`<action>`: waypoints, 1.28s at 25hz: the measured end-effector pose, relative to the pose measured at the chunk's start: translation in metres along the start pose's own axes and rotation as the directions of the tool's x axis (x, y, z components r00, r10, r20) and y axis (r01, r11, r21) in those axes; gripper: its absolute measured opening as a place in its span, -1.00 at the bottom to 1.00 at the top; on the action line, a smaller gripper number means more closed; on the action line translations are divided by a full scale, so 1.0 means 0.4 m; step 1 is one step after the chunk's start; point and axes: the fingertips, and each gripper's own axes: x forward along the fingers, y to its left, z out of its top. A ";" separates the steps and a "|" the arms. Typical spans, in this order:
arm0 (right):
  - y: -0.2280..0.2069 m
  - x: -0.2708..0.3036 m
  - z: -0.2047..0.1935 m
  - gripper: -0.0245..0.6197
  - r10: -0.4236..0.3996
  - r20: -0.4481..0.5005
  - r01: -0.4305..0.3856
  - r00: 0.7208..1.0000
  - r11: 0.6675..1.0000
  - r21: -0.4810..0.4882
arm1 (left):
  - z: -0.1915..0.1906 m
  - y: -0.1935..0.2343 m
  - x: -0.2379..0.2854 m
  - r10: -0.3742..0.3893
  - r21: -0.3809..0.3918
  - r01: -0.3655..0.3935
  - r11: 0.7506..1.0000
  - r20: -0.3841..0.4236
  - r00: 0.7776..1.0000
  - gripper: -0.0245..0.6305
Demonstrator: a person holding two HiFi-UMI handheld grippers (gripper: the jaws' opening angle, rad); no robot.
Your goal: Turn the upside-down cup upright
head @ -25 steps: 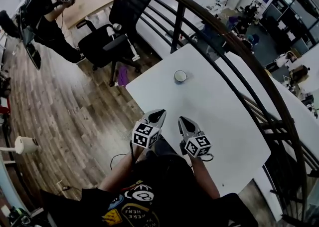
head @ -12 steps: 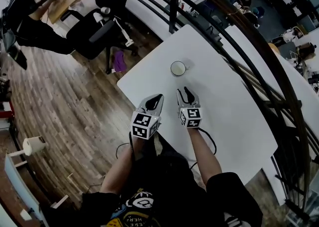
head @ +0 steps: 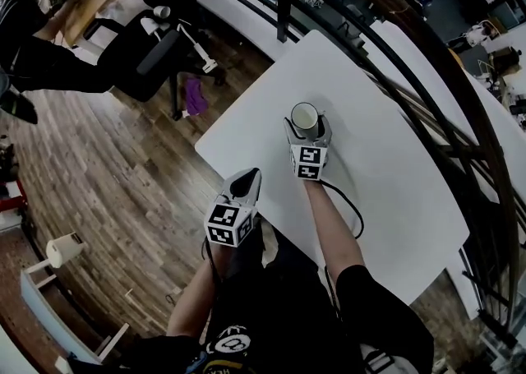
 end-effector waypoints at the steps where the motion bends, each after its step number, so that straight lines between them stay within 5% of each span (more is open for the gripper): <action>1: -0.001 0.015 0.002 0.34 -0.015 -0.007 0.015 1.000 1.000 -0.013 | 0.003 0.013 0.012 0.000 0.000 0.000 1.000 -0.009 1.000 -0.91; 4: 0.003 0.025 0.004 0.28 -0.021 -0.017 0.021 1.000 0.999 -0.026 | 0.020 0.027 0.049 -0.010 0.018 0.011 1.000 -0.045 0.999 -0.91; 8: 0.037 -0.023 0.024 0.28 0.078 -0.003 -0.078 0.997 0.994 -0.072 | 0.101 -0.004 0.119 -0.102 0.016 0.103 0.995 -0.054 0.993 -0.91; 10: 0.072 -0.081 0.061 0.28 0.152 0.022 -0.148 0.988 0.979 -0.138 | 0.137 -0.039 0.159 -0.171 -0.016 0.170 0.985 -0.072 0.983 -0.39; 12: 0.109 -0.151 0.097 0.28 0.221 0.043 -0.206 0.974 0.953 -0.220 | 0.160 -0.066 0.192 -0.191 -0.014 0.191 0.982 -0.093 0.977 -0.20; 15: 0.142 -0.251 0.139 0.28 0.270 0.044 -0.241 0.962 0.913 -0.330 | 0.143 -0.089 0.229 -0.145 0.112 0.168 0.979 -0.191 0.971 -0.15; 17: 0.154 -0.295 0.146 0.28 0.268 0.013 -0.239 0.963 0.880 -0.410 | 0.098 -0.108 0.241 -0.133 0.165 0.189 0.968 -0.300 0.945 -0.28; 18: 0.156 -0.309 0.145 0.28 0.262 -0.005 -0.236 0.965 0.860 -0.452 | 0.082 -0.114 0.244 -0.132 0.154 0.193 0.969 -0.335 0.933 -0.60; 20: 0.153 -0.328 0.137 0.28 0.248 -0.038 -0.231 0.968 0.825 -0.515 | 0.063 -0.123 0.249 -0.163 0.058 0.196 0.979 -0.358 0.920 -0.78; 24: 0.146 -0.382 0.117 0.29 0.239 -0.081 -0.239 0.968 0.769 -0.592 | 0.031 -0.146 0.235 -0.286 -0.168 0.242 0.956 -0.331 0.899 -0.79; 26: 0.135 -0.438 0.116 0.28 0.253 -0.067 -0.244 0.965 0.775 -0.583 | 0.037 -0.135 0.222 -0.279 -0.216 0.221 0.951 -0.299 0.913 -0.79; 28: 0.103 -0.491 0.132 0.27 0.287 0.006 -0.262 0.958 0.885 -0.384 | 0.075 -0.122 0.206 -0.289 -0.248 0.230 0.941 -0.238 0.927 -0.79; 29: 0.079 -0.507 0.146 0.25 0.306 0.068 -0.292 0.950 0.943 -0.159 | 0.099 -0.125 0.197 -0.311 -0.258 0.256 0.932 -0.202 0.929 -0.79; 30: 0.055 -0.518 0.161 0.25 0.323 0.133 -0.339 0.937 0.932 0.125 | 0.122 -0.133 0.187 -0.334 -0.261 0.285 0.922 -0.169 0.927 -0.79; 31: 0.036 -0.523 0.177 0.25 0.337 0.209 -0.395 0.918 0.826 0.402 | 0.140 -0.143 0.177 -0.355 -0.258 0.312 0.914 -0.139 0.925 -0.79; 32: 0.027 -0.523 0.194 0.25 0.342 0.299 -0.454 0.891 0.649 0.610 | 0.153 -0.151 0.167 -0.371 -0.253 0.335 0.908 -0.112 0.922 -0.79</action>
